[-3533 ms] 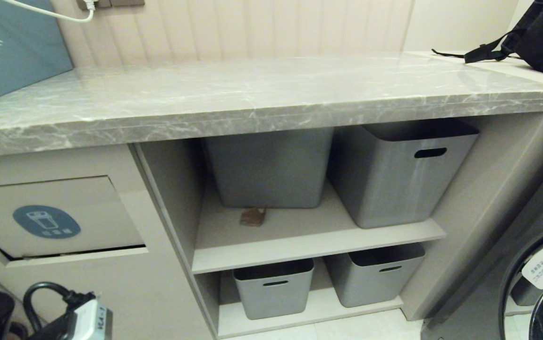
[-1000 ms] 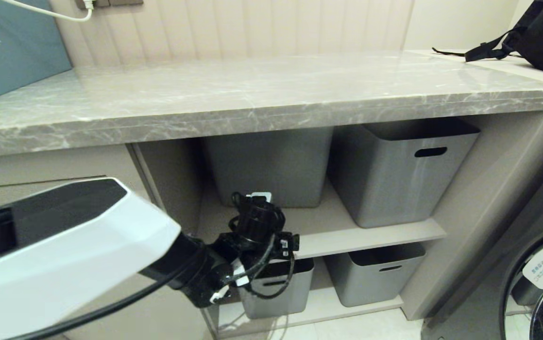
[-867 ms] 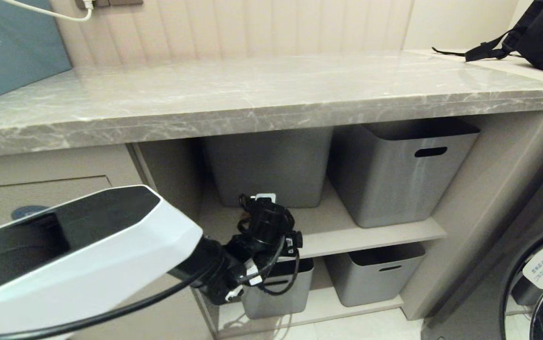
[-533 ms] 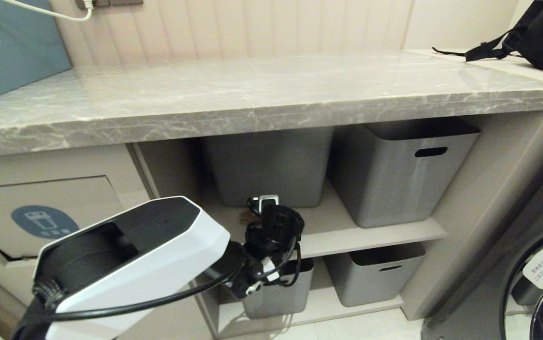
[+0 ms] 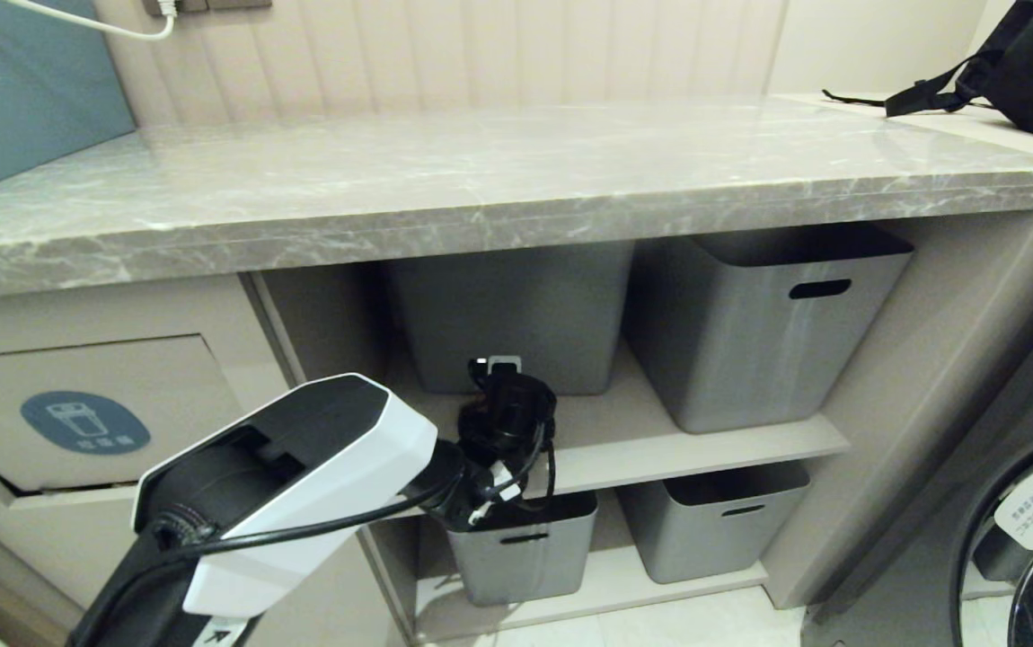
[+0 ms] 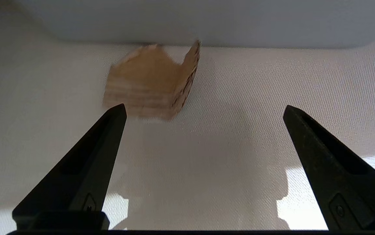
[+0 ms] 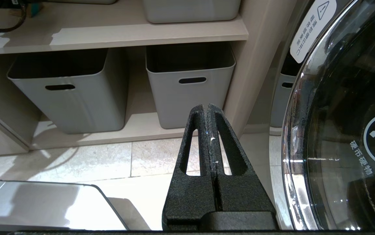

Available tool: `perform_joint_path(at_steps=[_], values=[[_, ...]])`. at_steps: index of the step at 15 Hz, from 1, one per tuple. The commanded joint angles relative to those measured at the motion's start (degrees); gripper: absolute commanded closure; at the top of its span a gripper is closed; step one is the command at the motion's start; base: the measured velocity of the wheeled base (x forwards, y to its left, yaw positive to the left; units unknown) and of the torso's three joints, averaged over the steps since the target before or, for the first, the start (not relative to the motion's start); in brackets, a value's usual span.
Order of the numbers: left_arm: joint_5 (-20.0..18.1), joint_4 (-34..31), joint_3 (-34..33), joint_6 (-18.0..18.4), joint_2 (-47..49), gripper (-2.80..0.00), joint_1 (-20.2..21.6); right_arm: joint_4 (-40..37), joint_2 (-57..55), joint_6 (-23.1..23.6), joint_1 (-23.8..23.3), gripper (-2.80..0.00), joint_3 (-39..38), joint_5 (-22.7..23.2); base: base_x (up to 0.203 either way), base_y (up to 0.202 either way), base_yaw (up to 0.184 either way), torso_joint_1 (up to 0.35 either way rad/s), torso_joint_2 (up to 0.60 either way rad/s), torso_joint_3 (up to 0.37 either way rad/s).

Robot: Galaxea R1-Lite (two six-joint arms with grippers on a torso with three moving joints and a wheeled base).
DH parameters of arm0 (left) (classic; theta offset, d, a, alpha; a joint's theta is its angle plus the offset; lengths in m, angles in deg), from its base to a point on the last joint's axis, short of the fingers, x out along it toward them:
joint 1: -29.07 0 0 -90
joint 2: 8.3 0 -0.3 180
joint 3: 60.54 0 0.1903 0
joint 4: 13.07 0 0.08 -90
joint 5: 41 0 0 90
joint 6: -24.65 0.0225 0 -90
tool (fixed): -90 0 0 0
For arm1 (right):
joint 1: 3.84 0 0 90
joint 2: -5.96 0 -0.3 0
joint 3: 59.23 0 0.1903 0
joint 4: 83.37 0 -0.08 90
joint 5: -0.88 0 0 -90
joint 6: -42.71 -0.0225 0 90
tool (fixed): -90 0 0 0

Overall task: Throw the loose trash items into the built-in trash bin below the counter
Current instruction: Pick up the garbage

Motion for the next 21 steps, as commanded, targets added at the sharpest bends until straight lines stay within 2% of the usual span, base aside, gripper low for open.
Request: perform_joint_path(at_steps=[1, 3, 8, 16, 17, 18, 21], values=[[-0.7, 0.2, 2.4, 0.8, 1.1, -2.8, 1.6, -0.1, 0.0, 0.0, 0.0, 0.0, 0.0, 0.0, 0.0, 0.0, 0.0, 0.0, 0.0, 0.0], [-0.9, 0.0, 5.1, 1.1, 2.4, -2.8, 2.4, -0.1, 0.0, 0.0, 0.1, 0.0, 0.0, 0.0, 0.0, 0.0, 0.0, 0.0, 0.0, 0.0], [-1.0, -0.3, 6.7, 1.1, 4.5, -2.8, 3.8, -0.1, 0.0, 0.0, 0.0, 0.0, 0.0, 0.0, 0.0, 0.0, 0.0, 0.0, 0.0, 0.0], [-4.1, -0.4, 7.2, 1.3, 5.9, -2.8, 4.5, -0.1, 0.0, 0.0, 0.0, 0.0, 0.0, 0.0, 0.0, 0.0, 0.0, 0.0, 0.0, 0.0], [-4.1, -0.4, 7.4, 1.3, 6.1, -2.26, 4.5, -0.1, 0.0, 0.0, 0.0, 0.0, 0.0, 0.0, 0.0, 0.0, 0.0, 0.0, 0.0, 0.0], [-4.2, -0.5, 8.1, 1.3, 6.5, 0.0, 4.5, -0.1, 0.0, 0.0, 0.0, 0.0, 0.0, 0.0, 0.0, 0.0, 0.0, 0.0, 0.0, 0.0], [-4.2, -0.5, 8.2, 1.3, 6.7, 0.0, 4.5, -0.1, 0.0, 0.0, 0.1, 0.0, 0.0, 0.0, 0.0, 0.0, 0.0, 0.0, 0.0, 0.0]])
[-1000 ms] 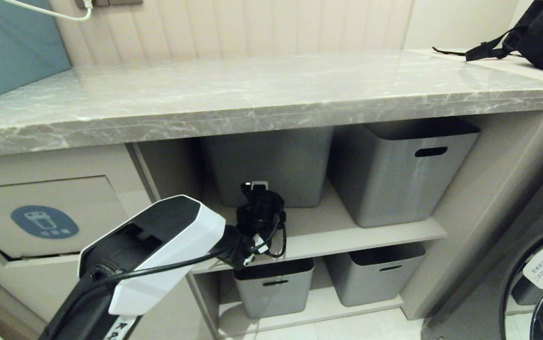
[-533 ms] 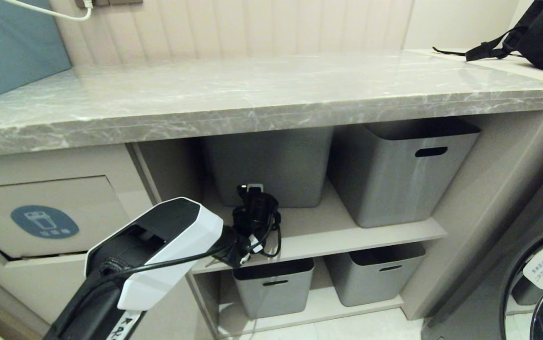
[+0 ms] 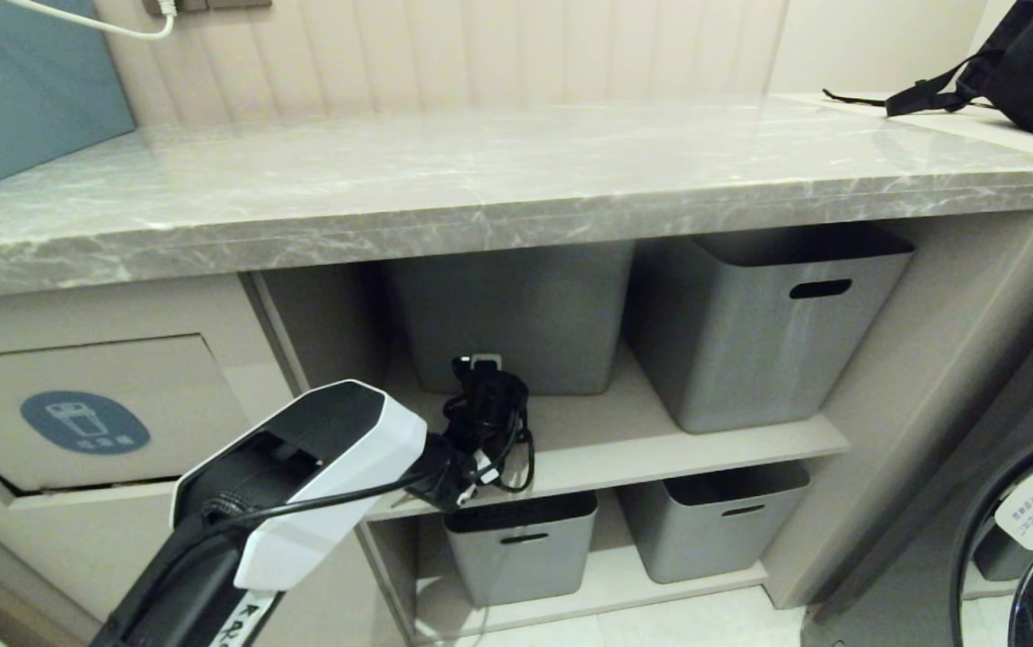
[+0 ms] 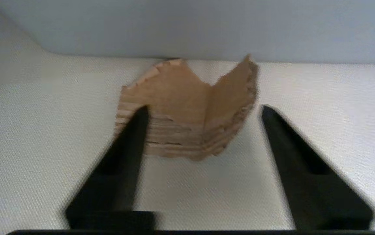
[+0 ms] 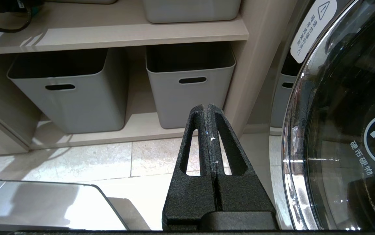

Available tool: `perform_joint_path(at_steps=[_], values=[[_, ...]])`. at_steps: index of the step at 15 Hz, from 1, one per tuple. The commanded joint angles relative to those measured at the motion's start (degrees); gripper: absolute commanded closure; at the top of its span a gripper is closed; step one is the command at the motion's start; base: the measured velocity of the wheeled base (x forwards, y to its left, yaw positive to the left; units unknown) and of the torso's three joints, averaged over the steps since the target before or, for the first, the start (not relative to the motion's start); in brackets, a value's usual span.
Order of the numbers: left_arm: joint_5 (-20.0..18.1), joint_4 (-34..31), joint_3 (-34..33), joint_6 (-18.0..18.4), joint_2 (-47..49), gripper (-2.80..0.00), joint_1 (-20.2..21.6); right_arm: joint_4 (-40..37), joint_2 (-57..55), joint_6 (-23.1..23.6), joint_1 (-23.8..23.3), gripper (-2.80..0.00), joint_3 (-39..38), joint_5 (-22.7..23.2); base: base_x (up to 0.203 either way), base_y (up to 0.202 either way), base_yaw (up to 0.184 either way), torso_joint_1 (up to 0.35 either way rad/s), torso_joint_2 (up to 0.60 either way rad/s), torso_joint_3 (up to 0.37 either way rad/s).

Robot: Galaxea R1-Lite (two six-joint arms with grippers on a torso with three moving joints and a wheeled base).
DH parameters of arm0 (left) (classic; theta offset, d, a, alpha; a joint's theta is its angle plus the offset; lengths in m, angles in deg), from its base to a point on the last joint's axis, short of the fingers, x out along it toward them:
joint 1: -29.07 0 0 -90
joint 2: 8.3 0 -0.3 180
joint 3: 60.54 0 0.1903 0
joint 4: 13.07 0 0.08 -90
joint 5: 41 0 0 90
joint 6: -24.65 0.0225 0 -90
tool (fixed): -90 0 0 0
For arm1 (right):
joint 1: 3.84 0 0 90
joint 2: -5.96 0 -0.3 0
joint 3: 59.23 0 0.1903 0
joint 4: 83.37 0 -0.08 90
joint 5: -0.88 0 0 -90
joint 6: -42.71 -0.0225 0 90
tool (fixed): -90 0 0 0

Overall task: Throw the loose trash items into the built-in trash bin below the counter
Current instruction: Pick up the garbage

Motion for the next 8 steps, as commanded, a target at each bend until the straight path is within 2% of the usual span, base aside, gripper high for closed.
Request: perform_joint_path(at_steps=[1, 8], values=[[0.2, 0.3, 0.1, -0.1, 0.2, 0.0, 0.0, -0.1, 0.0, 0.0, 0.0, 0.0, 0.0, 0.0, 0.0, 0.0, 0.0, 0.0, 0.0, 0.0], [0.4, 0.8, -1.9, -0.3, -3.2, 0.0, -0.4, -0.1, 0.0, 0.0, 0.0, 0.0, 0.0, 0.0, 0.0, 0.0, 0.0, 0.0, 0.0, 0.0]])
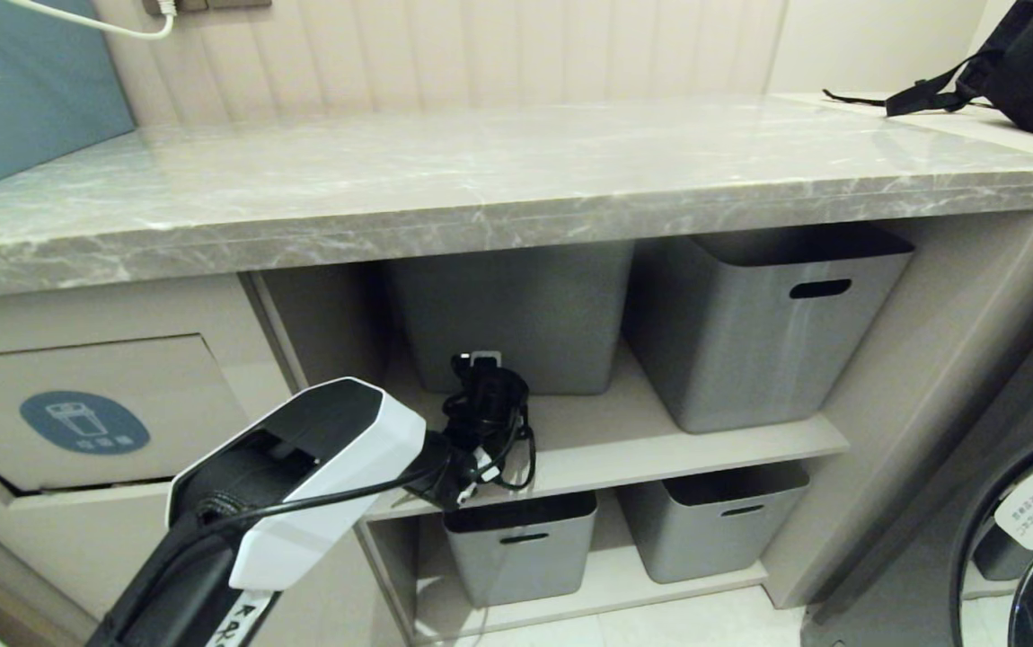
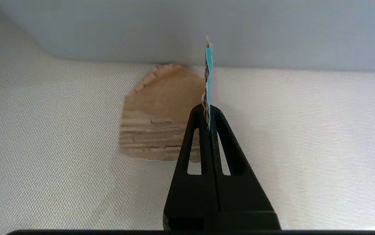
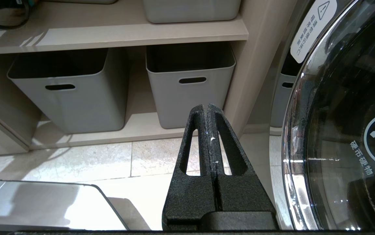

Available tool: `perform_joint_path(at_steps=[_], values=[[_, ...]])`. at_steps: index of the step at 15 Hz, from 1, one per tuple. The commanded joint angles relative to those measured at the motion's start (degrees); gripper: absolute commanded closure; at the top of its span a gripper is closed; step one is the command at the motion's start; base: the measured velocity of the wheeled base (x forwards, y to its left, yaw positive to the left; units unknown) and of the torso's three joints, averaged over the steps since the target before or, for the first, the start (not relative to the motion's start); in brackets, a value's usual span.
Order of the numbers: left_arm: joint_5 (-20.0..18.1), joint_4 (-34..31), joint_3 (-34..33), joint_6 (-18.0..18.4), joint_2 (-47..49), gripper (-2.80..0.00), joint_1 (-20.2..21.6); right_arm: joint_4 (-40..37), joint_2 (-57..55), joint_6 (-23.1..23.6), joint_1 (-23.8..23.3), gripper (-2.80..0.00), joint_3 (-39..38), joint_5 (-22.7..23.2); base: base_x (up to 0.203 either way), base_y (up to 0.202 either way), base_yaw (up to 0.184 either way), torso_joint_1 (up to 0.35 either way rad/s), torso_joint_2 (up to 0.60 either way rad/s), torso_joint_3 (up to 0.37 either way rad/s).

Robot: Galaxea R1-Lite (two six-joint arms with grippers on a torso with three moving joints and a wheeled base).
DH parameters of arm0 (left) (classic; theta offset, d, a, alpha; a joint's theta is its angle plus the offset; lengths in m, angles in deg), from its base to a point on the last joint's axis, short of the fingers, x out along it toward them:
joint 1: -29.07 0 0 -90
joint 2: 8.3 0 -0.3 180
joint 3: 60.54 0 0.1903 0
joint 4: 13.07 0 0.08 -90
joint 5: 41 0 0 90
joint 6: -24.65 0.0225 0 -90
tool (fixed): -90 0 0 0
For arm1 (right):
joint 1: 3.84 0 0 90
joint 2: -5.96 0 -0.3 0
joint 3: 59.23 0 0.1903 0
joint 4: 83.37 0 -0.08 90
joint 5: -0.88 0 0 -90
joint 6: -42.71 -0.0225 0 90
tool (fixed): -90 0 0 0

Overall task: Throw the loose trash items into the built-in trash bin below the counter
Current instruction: Pick up the garbage

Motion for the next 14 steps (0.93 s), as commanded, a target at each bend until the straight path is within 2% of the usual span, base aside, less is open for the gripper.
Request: perform_joint_path(at_steps=[1, 3, 8, 14], values=[[0.1, 0.2, -2.5, -0.2, -3.4, 0.0, -0.2, -0.1, 0.0, 0.0, 0.1, 0.0, 0.0, 0.0, 0.0, 0.0, 0.0, 0.0, 0.0, 0.0], [-0.4, 0.2, -7.3, -0.3, -6.4, 0.0, -0.2, -0.1, 0.0, 0.0, 0.0, 0.0, 0.0, 0.0, 0.0, 0.0, 0.0, 0.0, 0.0, 0.0], [-6.3, -0.2, -24.8, 1.8, -17.0, 0.0, -0.3, -0.1, 0.0, 0.0, 0.0, 0.0, 0.0, 0.0, 0.0, 0.0, 0.0, 0.0, 0.0, 0.0], [-10.6, 0.1, -46.9, 2.1, -35.7, 0.0, -0.9, -0.1, 0.0, 0.0, 0.1, 0.0, 0.0, 0.0, 0.0, 0.0, 0.0, 0.0, 0.0, 0.0]])
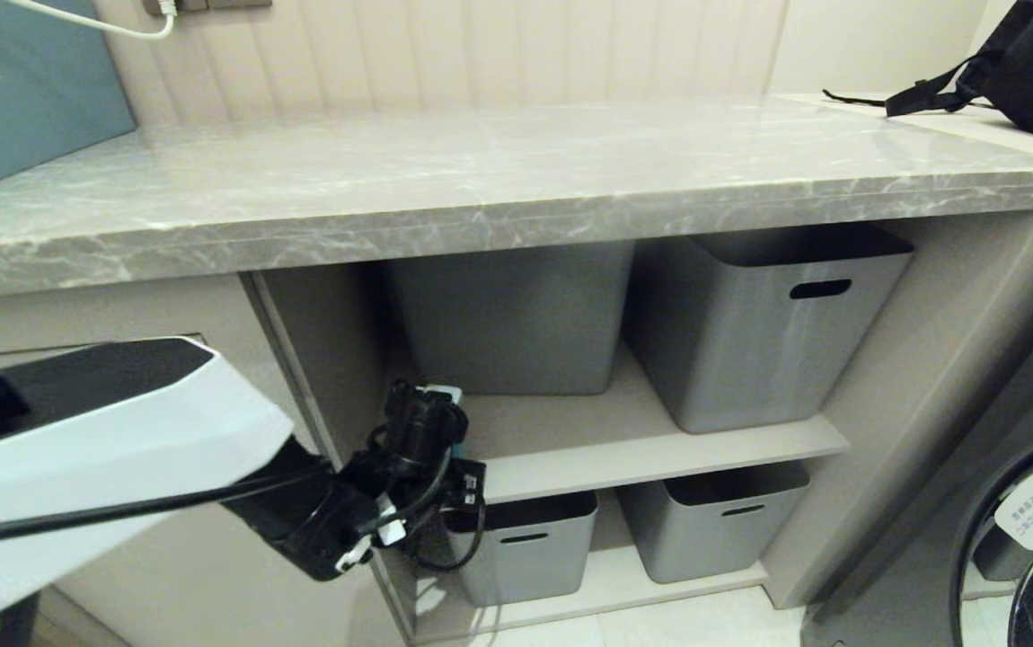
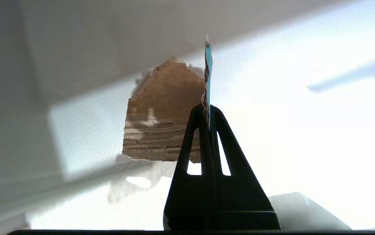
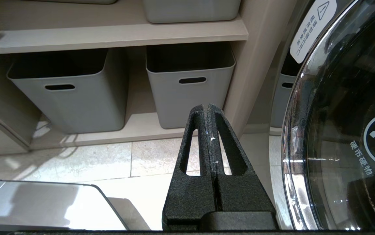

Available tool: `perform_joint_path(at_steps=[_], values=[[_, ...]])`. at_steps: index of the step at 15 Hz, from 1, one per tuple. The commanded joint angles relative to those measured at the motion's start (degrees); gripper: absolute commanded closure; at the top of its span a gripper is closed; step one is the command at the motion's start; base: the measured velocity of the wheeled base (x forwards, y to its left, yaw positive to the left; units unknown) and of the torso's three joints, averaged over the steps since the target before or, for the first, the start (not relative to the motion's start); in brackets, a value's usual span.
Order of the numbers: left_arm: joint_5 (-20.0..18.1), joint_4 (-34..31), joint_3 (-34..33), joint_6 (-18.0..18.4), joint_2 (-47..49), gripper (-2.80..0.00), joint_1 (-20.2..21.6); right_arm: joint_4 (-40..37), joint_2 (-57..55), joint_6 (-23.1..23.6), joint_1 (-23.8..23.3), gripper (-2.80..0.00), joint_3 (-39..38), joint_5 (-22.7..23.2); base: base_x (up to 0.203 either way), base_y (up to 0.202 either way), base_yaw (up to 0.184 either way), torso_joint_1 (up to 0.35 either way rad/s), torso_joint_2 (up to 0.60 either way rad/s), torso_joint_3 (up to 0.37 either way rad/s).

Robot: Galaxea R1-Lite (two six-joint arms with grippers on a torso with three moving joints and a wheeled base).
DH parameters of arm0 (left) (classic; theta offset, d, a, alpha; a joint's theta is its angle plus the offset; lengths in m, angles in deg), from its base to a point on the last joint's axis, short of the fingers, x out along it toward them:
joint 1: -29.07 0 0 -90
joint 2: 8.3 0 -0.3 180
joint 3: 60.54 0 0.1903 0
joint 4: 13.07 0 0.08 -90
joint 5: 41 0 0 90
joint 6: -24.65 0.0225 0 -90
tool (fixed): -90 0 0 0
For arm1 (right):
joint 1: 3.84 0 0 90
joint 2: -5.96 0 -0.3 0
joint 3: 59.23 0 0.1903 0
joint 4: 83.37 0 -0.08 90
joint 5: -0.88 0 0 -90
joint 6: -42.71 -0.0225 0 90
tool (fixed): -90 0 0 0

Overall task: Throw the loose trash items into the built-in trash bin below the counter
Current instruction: Pick up the garbage, then put the garbage in the trash can

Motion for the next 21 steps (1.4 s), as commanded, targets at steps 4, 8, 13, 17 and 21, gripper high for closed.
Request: perform_joint_path(at_steps=[4, 8, 13, 17, 21], values=[[-4.4, 2.7, -21.7, 0.0, -21.0, 0.0, -1.9, -0.1, 0.0, 0.0, 0.0, 0.0, 0.0, 0.0, 0.0, 0.0, 0.0, 0.0, 0.0, 0.0], [-6.0, 4.6, -29.8, -0.1, -29.4, 0.0, -2.4, -0.1, 0.0, 0.0, 0.0, 0.0, 0.0, 0.0, 0.0, 0.0, 0.0, 0.0, 0.0, 0.0], [-5.6, 5.1, -30.3, -5.3, -36.7, 0.0, 3.7, -0.1, 0.0, 0.0, 0.0, 0.0, 0.0, 0.0, 0.0, 0.0, 0.0, 0.0, 0.0, 0.0], [-0.4, 5.6, -33.3, -8.0, -44.3, 0.0, 5.0, -0.1, 0.0, 0.0, 0.1, 0.0, 0.0, 0.0, 0.0, 0.0, 0.0, 0.0, 0.0, 0.0], [-0.1, 5.2, -37.6, -7.2, -52.0, 0.0, 18.0, -0.1, 0.0, 0.0, 0.0, 0.0, 0.0, 0.0, 0.0, 0.0, 0.0, 0.0, 0.0, 0.0]])
